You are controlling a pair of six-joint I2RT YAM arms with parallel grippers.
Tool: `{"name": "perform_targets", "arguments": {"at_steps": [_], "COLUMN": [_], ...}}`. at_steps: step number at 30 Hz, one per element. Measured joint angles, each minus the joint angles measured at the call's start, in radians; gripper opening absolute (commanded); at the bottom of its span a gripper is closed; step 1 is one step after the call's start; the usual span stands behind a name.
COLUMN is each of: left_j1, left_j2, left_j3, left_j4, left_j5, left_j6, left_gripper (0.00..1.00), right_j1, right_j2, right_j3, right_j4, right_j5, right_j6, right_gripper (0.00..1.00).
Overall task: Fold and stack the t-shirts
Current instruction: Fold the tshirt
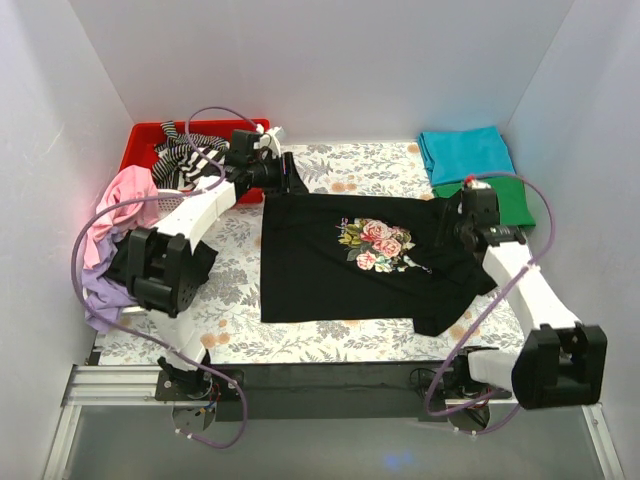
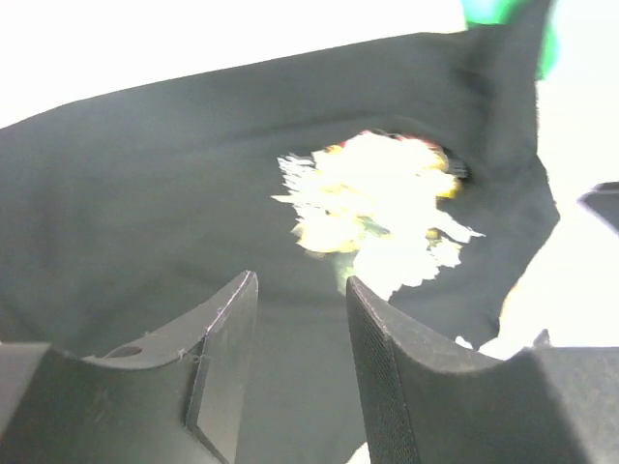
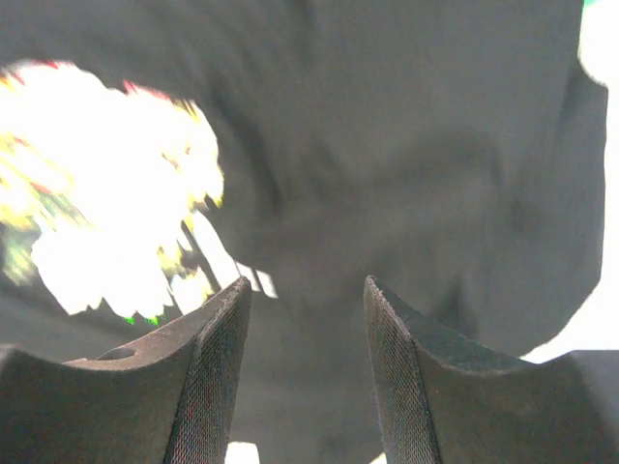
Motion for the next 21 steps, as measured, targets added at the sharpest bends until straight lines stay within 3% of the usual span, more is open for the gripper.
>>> {"name": "perform_targets", "arguments": {"at_steps": [5, 11, 18, 19, 21], "left_j1": [-0.090, -0.212, -0.204, -0.201, -0.200], "left_j2": [-0.159, -0.115, -0.070, -0.067, -0.062], "left_j3": [-0.174, -0.325, -0.357, -0.357, -0.357], "left_j4": [0.033, 0.036, 0.027, 0.023, 0.016], "left_j5": [0.105, 0.161, 0.131, 0.125, 0.115], "left_j6": [-0.006, -0.016, -0.027, -0.026, -0.023], "left_gripper": [0.41, 0.40, 0.39, 0.39, 0.39], "right_j1": [0.000, 0.005, 0.037, 0.039, 0.040], "right_j2": [-0.195, -0.321, -0.343, -0.357, -0.401], "right_j3": [-0.183, -0.255, -0.255, -0.255, -0.256], "right_j4": [-0.147, -0.276, -0.502, -0.540, -0.599], "right_j5": [0.018, 0.081, 0.127, 0.128, 0.130], "right_j6": [0.132, 0.275, 0.405, 0.415, 0.438], "right_gripper": [0.56, 0.57, 0.58, 0.70, 0.72]}}
